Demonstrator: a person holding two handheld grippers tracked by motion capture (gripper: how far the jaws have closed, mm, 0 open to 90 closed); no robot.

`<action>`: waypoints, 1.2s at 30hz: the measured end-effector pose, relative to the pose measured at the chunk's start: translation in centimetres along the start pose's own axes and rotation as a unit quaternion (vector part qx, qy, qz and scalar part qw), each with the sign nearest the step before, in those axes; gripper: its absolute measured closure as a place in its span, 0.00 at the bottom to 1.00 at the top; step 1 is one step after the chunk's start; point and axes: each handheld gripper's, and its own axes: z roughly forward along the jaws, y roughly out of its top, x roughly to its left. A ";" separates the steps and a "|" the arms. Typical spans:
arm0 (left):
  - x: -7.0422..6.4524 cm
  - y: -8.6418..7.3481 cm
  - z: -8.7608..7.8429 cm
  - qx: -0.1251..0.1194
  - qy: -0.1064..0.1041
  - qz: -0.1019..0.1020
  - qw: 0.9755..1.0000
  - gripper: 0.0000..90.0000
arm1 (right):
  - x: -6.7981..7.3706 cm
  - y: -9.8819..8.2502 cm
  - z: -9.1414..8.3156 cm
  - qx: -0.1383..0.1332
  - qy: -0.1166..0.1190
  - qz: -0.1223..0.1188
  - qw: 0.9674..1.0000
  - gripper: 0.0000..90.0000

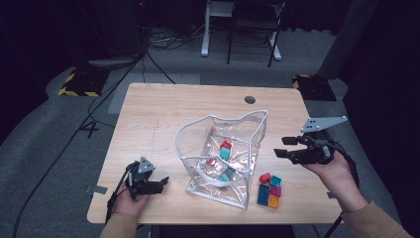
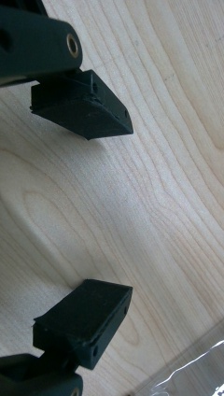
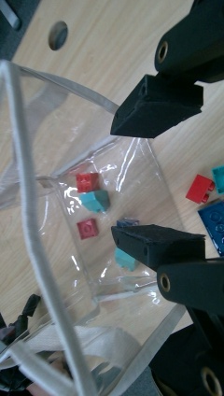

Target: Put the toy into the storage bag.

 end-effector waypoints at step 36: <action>0.0 0.0 0.0 0.000 0.000 0.000 1.000 0.23 | -0.2 -9.3 9.3 0.093 0.015 0.044 0.995 0.49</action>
